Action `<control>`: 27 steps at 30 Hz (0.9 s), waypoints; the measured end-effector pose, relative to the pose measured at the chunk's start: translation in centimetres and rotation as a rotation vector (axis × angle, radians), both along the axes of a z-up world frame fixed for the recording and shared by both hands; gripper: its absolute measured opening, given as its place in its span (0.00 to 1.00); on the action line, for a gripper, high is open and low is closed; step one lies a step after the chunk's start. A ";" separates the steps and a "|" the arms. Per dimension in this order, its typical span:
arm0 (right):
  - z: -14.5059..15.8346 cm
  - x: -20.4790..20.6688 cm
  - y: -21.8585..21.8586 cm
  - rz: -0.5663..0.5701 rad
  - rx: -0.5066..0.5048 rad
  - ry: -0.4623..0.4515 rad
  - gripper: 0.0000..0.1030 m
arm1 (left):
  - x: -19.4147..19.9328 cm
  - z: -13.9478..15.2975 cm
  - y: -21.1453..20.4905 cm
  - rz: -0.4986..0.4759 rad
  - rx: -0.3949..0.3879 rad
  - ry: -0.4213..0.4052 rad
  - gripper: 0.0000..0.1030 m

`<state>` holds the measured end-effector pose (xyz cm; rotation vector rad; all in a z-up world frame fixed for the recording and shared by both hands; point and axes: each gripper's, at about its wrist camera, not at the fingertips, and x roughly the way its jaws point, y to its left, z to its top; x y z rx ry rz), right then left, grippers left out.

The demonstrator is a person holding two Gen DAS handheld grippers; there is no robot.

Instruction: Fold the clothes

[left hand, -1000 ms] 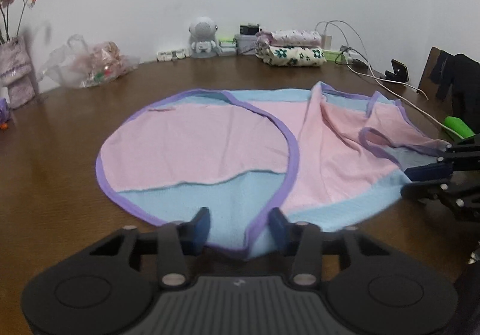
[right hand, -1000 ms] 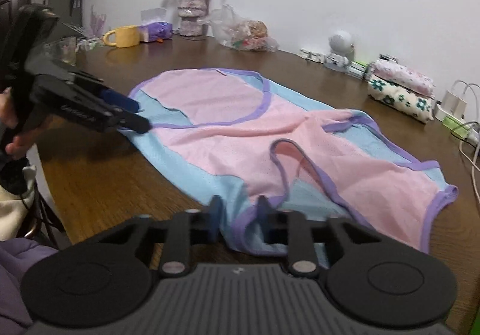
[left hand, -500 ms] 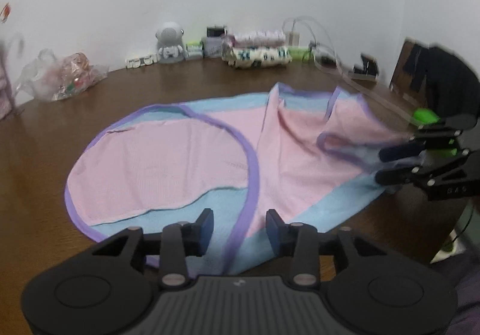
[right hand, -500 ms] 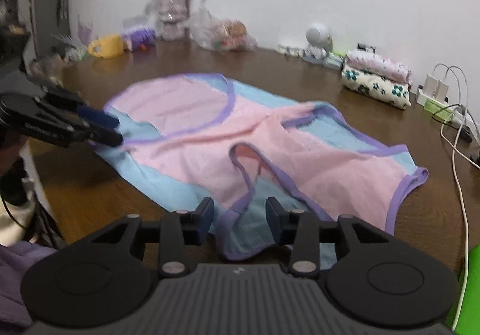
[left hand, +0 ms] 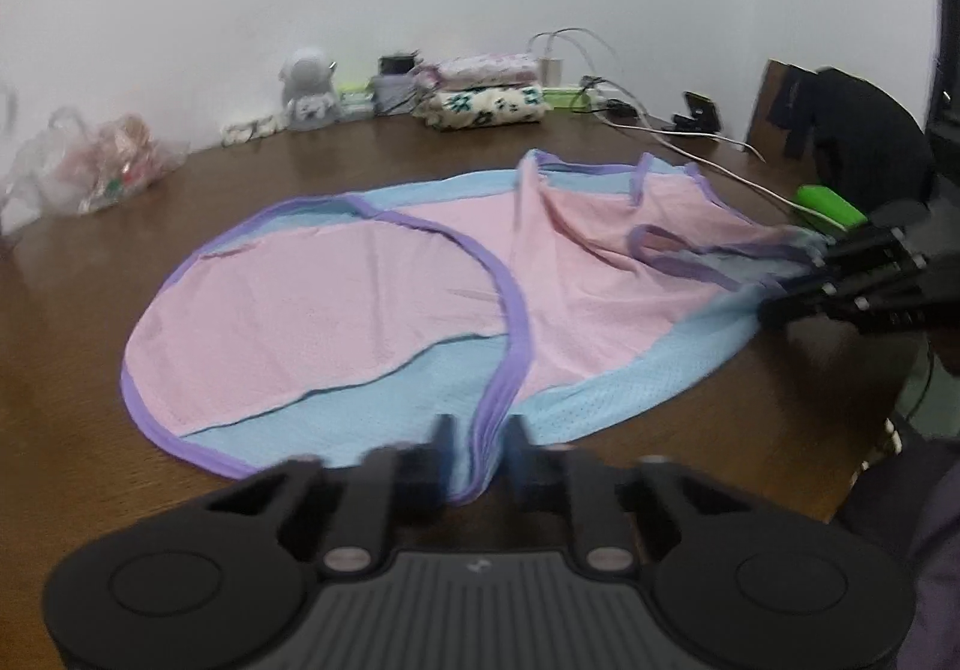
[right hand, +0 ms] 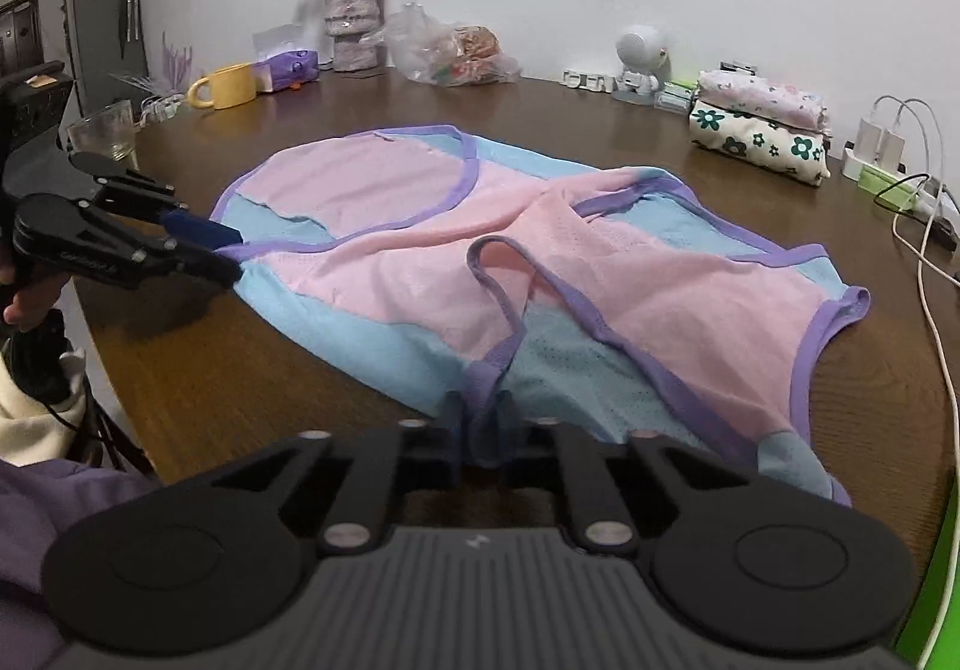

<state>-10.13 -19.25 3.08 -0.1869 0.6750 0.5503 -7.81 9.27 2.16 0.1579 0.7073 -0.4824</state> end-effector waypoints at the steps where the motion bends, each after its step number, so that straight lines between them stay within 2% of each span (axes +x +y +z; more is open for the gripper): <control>1: 0.0 -0.1 0.0 0.003 0.000 -0.001 0.05 | 0.2 0.1 0.2 0.005 -0.010 0.018 0.03; 8: 0.2 -1.0 -1.8 0.013 -0.009 0.017 0.03 | -3.4 0.4 0.0 0.003 -0.033 0.062 0.02; 10: 0.3 -1.2 -2.4 0.000 -0.012 0.018 0.03 | -4.1 0.7 -0.5 -0.007 -0.021 0.025 0.05; 11: 0.4 -1.2 -2.6 -0.004 -0.015 0.012 0.04 | -4.3 0.8 -0.7 -0.011 -0.016 0.001 0.09; 12: 0.5 -1.3 -2.8 -0.006 -0.016 0.004 0.05 | -4.5 0.9 -0.9 -0.027 -0.011 -0.021 0.19; 13: 0.6 -1.5 -2.8 0.000 -0.013 -0.006 0.09 | -4.8 1.1 -1.1 -0.060 -0.007 -0.041 0.25; 15: 0.8 -1.9 -2.8 0.029 -0.006 -0.019 0.15 | -5.3 1.4 -1.5 -0.124 0.005 -0.084 0.51; 16: 0.7 -2.1 -2.7 0.039 -0.009 -0.021 0.24 | -5.6 1.3 -1.8 -0.150 0.019 -0.111 0.54; 17: 0.5 -2.1 -2.6 0.047 -0.013 -0.020 0.26 | -5.7 1.1 -2.1 -0.166 0.035 -0.122 0.55; 20: 0.0 -2.1 -2.3 0.054 -0.009 -0.015 0.26 | -5.4 0.1 -2.5 -0.164 0.071 -0.100 0.54; 22: -0.1 -2.0 -2.1 0.056 0.001 -0.015 0.26 | -5.0 -0.4 -2.2 -0.152 0.045 -0.083 0.52; 23: -0.1 -2.0 -2.1 0.057 0.004 -0.015 0.26 | -4.7 -0.5 -1.9 -0.145 0.031 -0.078 0.48; 24: -0.1 -2.0 -2.1 0.061 0.005 -0.015 0.24 | -4.5 -0.6 -1.7 -0.136 0.023 -0.075 0.43; 25: -0.1 -2.1 -2.1 0.064 0.005 -0.016 0.16 | -4.2 -0.6 -1.4 -0.127 0.015 -0.073 0.39; 26: -0.1 -2.0 -2.1 0.063 0.006 -0.014 0.08 | -3.9 -0.6 -1.2 -0.119 0.008 -0.070 0.28; 27: -0.1 -2.0 -2.2 0.057 0.006 -0.009 0.07 | -3.7 -0.6 -0.9 -0.114 0.001 -0.059 0.08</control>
